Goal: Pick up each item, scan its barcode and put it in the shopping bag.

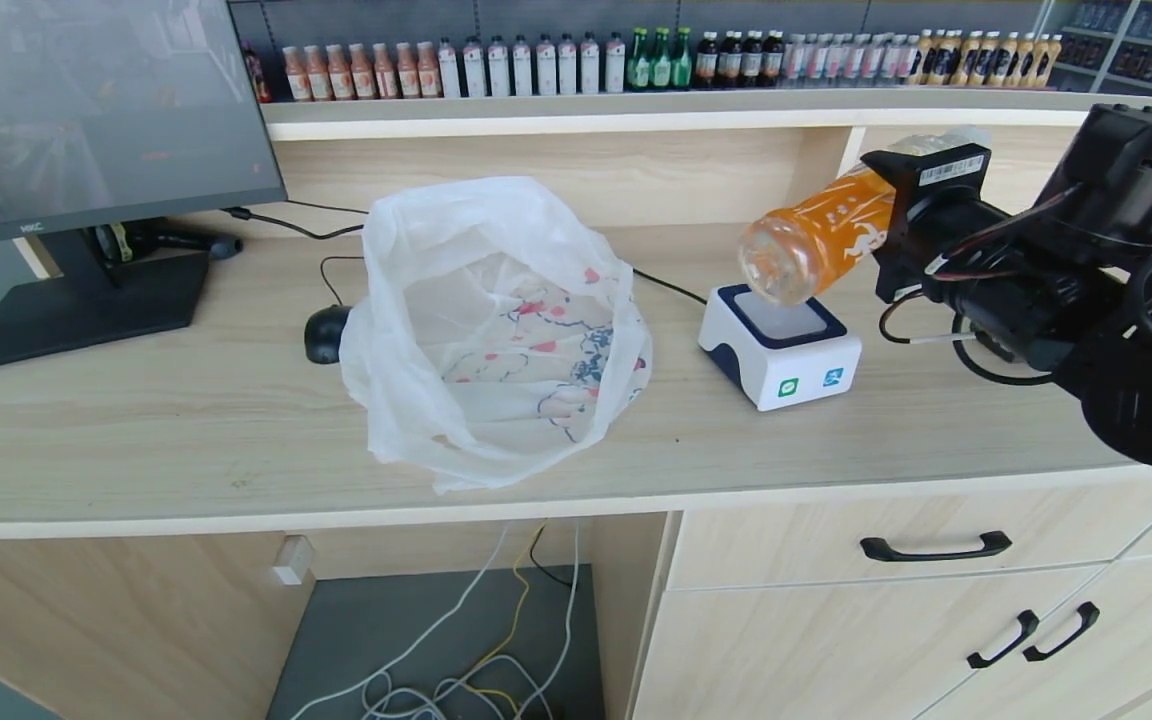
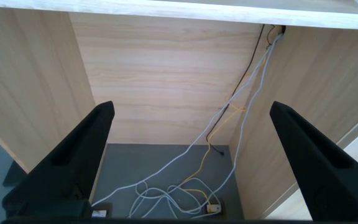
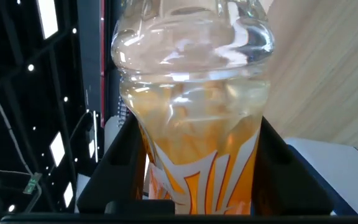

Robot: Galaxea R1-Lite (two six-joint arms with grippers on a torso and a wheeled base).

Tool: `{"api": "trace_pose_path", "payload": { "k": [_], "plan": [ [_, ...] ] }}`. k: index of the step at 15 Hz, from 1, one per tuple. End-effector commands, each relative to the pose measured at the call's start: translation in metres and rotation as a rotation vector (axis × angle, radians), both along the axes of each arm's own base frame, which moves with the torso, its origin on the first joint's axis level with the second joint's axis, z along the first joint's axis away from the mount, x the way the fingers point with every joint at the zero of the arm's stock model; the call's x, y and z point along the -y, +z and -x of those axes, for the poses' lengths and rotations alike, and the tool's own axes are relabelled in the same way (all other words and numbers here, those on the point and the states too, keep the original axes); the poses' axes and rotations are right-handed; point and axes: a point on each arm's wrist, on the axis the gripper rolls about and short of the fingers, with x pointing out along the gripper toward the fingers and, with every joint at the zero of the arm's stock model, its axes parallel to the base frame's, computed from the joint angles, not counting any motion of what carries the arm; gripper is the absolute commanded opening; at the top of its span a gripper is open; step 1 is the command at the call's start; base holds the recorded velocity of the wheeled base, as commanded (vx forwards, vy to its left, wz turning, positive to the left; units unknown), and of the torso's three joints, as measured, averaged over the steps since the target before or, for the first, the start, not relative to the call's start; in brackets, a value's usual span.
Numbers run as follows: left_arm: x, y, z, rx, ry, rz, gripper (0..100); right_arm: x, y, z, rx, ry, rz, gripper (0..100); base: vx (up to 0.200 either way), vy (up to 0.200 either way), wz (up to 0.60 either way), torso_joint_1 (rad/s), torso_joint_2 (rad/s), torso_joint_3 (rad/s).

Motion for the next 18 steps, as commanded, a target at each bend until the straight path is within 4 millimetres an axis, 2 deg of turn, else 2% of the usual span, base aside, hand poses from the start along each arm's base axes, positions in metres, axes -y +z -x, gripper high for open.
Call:
{"api": "trace_pose_path", "payload": {
  "k": [1,18],
  "plan": [
    [0.000,0.000,0.000,0.001,0.000,0.000,100,-0.002,-0.011,-0.003,-0.033,0.002,0.009,0,0.000,0.000,0.00,0.000,0.00,0.000],
    [0.000,0.000,0.000,0.001,0.000,0.000,100,-0.004,-0.023,-0.011,-0.067,0.002,0.008,0,0.000,0.000,0.00,0.000,0.00,0.000]
  ]
}}
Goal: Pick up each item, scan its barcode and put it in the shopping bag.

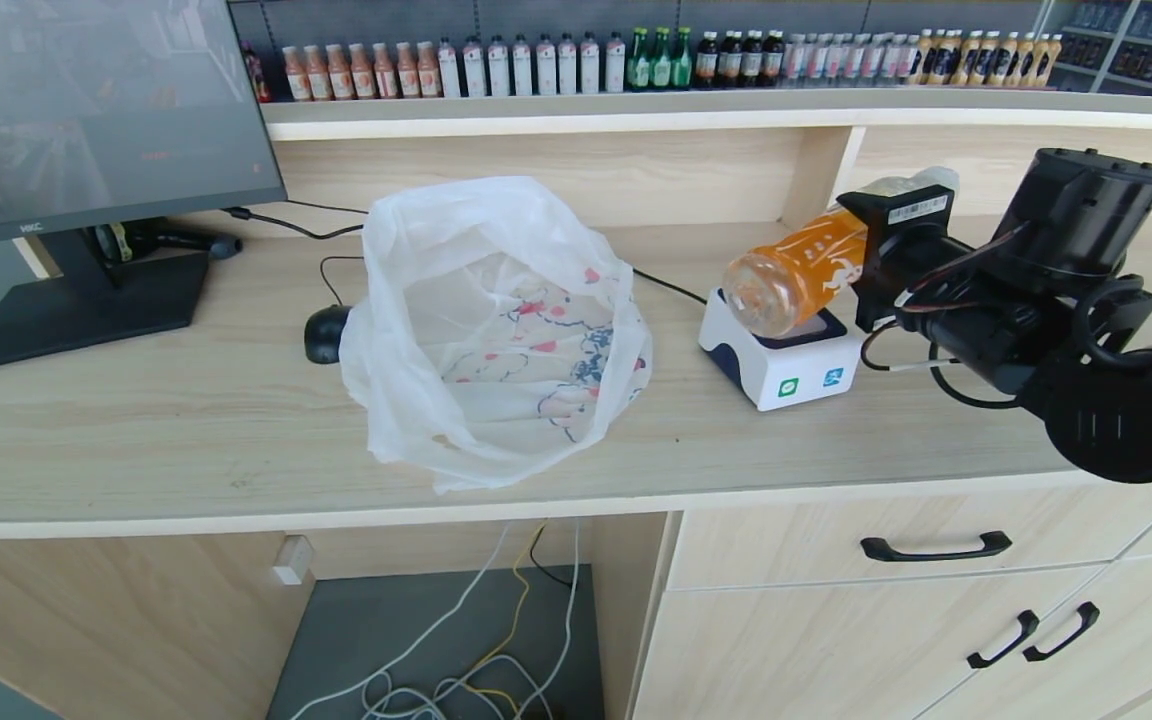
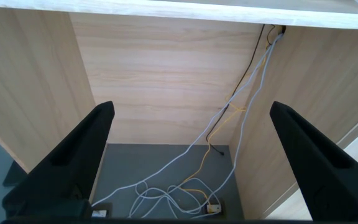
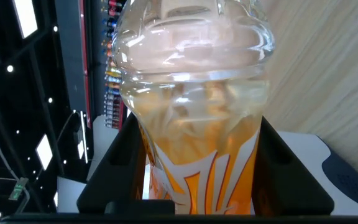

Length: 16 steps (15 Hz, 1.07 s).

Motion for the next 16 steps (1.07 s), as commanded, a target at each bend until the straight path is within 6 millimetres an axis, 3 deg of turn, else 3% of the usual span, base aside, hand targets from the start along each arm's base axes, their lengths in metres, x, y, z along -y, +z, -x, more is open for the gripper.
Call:
{"api": "trace_pose_path", "payload": {
  "k": [1,9,16],
  "plan": [
    [0.000,0.000,0.000,0.001,0.000,0.000,100,0.000,-0.002,-0.001,-0.005,-0.001,0.001,0,0.000,0.000,0.00,0.000,0.00,0.000],
    [0.000,0.000,0.000,0.001,0.000,0.000,100,0.002,0.002,0.000,0.006,-0.016,0.000,0,0.000,0.000,0.00,0.000,0.00,0.000],
    [0.000,0.000,0.000,0.001,0.000,0.000,100,0.005,0.033,0.026,0.111,-0.032,0.142,0,0.000,0.000,0.00,0.000,0.00,0.000]
  ]
}}
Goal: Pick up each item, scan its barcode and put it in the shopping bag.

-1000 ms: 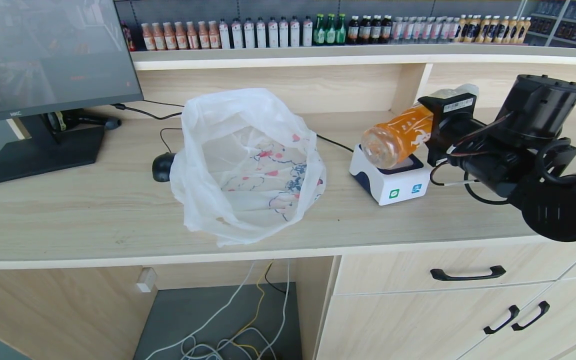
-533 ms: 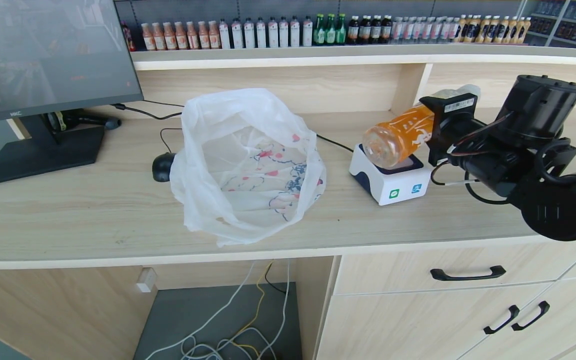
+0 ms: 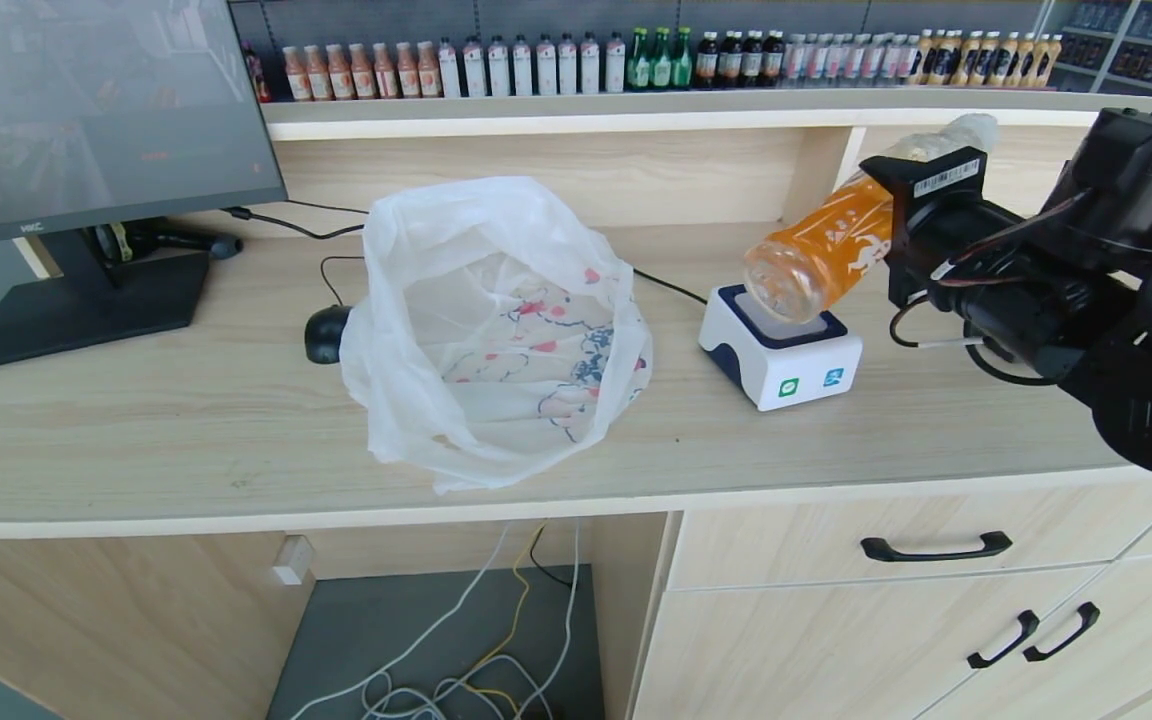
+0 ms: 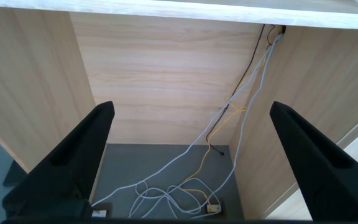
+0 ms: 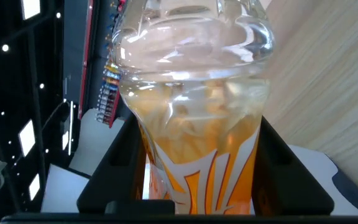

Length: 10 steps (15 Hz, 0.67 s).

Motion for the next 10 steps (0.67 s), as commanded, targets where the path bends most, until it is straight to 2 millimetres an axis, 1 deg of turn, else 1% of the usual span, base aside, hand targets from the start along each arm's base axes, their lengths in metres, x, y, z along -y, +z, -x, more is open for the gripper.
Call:
{"api": "trace_pose_path", "payload": {
  "k": [1,3,4,6,7,8,9,10],
  "plan": [
    [0.000,0.000,0.000,0.001,0.000,0.000,100,-0.001,0.012,0.014,0.038,0.001,0.033,0,0.000,0.000,0.00,0.000,0.00,0.000],
    [0.000,0.000,0.000,0.001,0.000,0.000,100,-0.011,0.011,0.030,0.077,0.020,0.153,0,0.000,0.000,0.00,0.000,0.00,0.000],
    [0.000,0.000,0.000,0.001,0.000,0.000,100,-0.016,0.008,0.035,0.113,0.016,0.235,0,0.000,0.000,0.00,0.000,0.00,0.000],
    [0.000,0.000,0.000,0.001,0.000,0.000,100,-0.015,-0.002,0.041,0.209,-0.043,0.432,0,0.000,0.000,0.00,0.000,0.00,0.000],
    [0.000,0.000,0.000,0.001,0.000,0.000,100,-0.015,-0.005,0.044,0.250,-0.048,0.493,0,0.000,0.000,0.00,0.000,0.00,0.000],
    [0.000,0.000,0.000,0.001,0.000,0.000,100,-0.015,-0.011,0.051,0.334,-0.050,0.609,0,0.000,0.000,0.00,0.000,0.00,0.000],
    [0.000,0.000,0.000,0.001,0.000,0.000,100,-0.014,-0.018,0.056,0.381,-0.069,0.722,0,0.000,0.000,0.00,0.000,0.00,0.000],
    [0.000,0.000,0.000,0.001,0.000,0.000,100,-0.013,-0.020,0.057,0.391,-0.078,0.753,0,0.000,0.000,0.00,0.000,0.00,0.000]
  ]
}}
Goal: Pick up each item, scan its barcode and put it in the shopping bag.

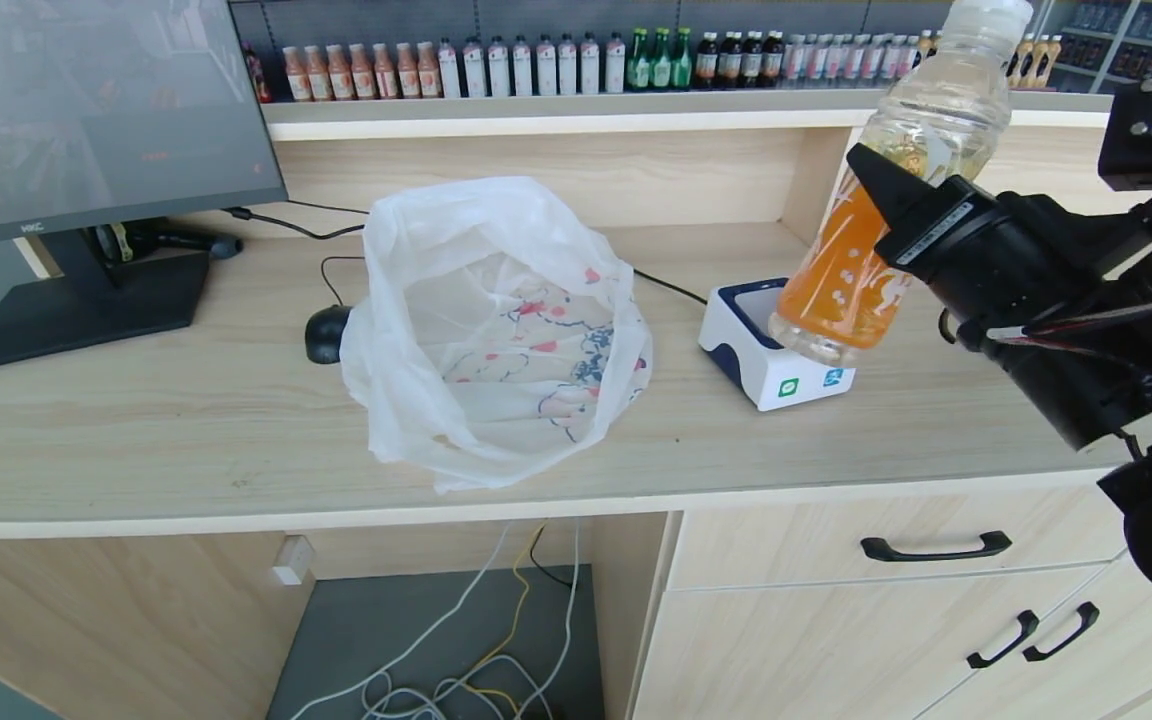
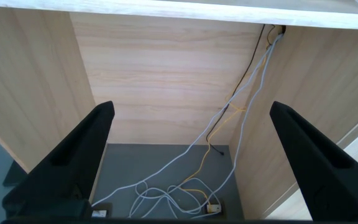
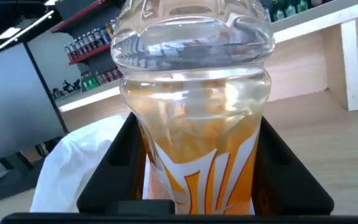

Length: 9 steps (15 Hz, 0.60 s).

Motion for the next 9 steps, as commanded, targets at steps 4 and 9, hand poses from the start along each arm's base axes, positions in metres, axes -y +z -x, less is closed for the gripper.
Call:
{"api": "trace_pose_path", "payload": {
  "k": [4,9],
  "plan": [
    [0.000,0.000,0.000,0.001,0.000,0.000,100,0.002,-0.011,0.011,0.148,-0.047,0.231,0,0.000,0.000,0.00,0.000,0.00,0.000],
    [0.000,0.000,0.000,0.001,0.000,-0.001,100,0.002,-0.003,0.012,0.215,-0.078,0.262,0,0.000,0.000,0.00,0.000,0.00,0.000]
  ]
}}
